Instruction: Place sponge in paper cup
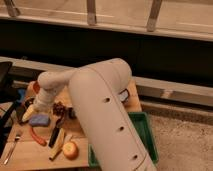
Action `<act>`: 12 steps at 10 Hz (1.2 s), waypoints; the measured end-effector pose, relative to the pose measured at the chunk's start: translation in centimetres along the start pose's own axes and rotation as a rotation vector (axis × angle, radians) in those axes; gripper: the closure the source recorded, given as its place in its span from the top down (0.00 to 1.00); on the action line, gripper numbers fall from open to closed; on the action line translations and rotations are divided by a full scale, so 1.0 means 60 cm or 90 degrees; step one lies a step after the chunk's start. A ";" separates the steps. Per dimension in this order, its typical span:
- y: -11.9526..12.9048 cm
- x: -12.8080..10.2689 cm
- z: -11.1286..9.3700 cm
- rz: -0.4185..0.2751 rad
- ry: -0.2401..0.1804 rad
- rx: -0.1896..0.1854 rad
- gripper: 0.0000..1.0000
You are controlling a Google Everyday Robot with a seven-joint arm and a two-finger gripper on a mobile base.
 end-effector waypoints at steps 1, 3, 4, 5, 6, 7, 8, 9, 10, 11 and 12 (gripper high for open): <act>-0.008 -0.001 0.003 0.005 -0.003 -0.006 0.80; -0.018 -0.003 0.005 0.010 -0.007 -0.014 0.80; -0.020 -0.003 0.007 0.011 -0.009 -0.017 0.80; -0.022 -0.003 0.010 0.012 -0.010 -0.020 0.80; -0.025 -0.004 0.012 0.014 -0.013 -0.024 0.80; -0.028 -0.005 0.014 0.016 -0.015 -0.028 0.80; -0.029 -0.006 0.018 0.016 -0.015 -0.030 0.80; -0.027 -0.008 0.023 0.015 -0.014 -0.034 0.80; -0.025 -0.009 0.030 0.014 -0.013 -0.039 0.80; -0.026 -0.013 0.037 0.015 -0.012 -0.044 0.80; -0.026 -0.017 0.041 0.015 -0.013 -0.047 0.80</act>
